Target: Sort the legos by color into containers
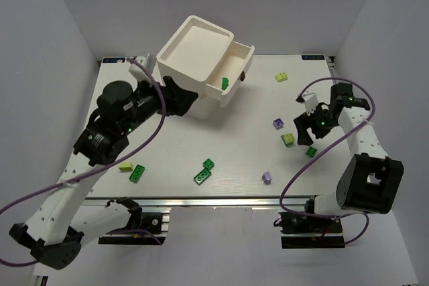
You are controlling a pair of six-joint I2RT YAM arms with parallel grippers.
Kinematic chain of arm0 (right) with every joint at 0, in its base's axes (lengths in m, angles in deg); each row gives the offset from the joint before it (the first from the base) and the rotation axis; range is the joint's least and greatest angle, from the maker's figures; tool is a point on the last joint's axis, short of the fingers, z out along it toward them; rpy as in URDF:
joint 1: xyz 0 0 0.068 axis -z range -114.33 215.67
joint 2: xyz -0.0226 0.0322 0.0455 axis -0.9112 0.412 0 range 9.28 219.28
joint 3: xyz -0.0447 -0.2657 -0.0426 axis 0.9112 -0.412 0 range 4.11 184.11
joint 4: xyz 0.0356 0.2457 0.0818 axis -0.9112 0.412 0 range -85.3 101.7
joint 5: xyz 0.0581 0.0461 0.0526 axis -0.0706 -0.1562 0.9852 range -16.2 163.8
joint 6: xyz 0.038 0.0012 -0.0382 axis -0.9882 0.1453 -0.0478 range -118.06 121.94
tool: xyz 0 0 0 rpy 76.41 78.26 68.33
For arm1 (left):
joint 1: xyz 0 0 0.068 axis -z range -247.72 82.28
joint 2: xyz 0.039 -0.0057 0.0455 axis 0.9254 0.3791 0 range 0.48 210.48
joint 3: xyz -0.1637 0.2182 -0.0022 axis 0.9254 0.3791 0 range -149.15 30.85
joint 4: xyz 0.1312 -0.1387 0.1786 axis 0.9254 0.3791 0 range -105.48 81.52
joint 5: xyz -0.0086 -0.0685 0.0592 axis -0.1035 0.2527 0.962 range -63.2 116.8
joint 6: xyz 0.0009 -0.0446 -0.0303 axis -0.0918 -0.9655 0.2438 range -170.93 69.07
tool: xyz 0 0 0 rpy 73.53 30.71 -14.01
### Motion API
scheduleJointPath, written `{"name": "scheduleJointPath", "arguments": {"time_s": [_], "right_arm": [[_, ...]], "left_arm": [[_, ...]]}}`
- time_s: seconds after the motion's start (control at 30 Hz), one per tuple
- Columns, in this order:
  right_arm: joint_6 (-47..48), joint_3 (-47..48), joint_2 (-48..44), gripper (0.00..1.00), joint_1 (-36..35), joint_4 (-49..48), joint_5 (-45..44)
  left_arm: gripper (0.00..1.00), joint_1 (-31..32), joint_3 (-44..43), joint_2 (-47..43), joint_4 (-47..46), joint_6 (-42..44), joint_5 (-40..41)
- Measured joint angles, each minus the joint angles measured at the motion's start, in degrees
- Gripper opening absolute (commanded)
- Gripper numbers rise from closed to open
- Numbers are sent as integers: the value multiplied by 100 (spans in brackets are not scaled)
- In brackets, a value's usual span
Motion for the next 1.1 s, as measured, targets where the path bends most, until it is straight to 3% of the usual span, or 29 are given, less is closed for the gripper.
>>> {"name": "scheduleJointPath", "arguments": {"time_s": [0.17, 0.63, 0.8, 0.9, 1.1], "right_arm": [[573, -553, 50, 89, 7, 74, -540], [1154, -796, 1298, 79, -4, -874, -1360], [1300, -796, 1397, 60, 4, -1073, -1513], [1425, -796, 1403, 33, 11, -1145, -1541], [1690, -796, 1408, 14, 52, -1060, -1445]], "left_arm": [[86, 0, 866, -599, 216, -232, 37], [87, 0, 1963, -439, 503, -664, -160], [88, 0, 2212, -557, 461, -811, -155], [88, 0, 2334, -568, 466, -894, -155], [91, 0, 2535, -557, 483, -1003, -177]]}}
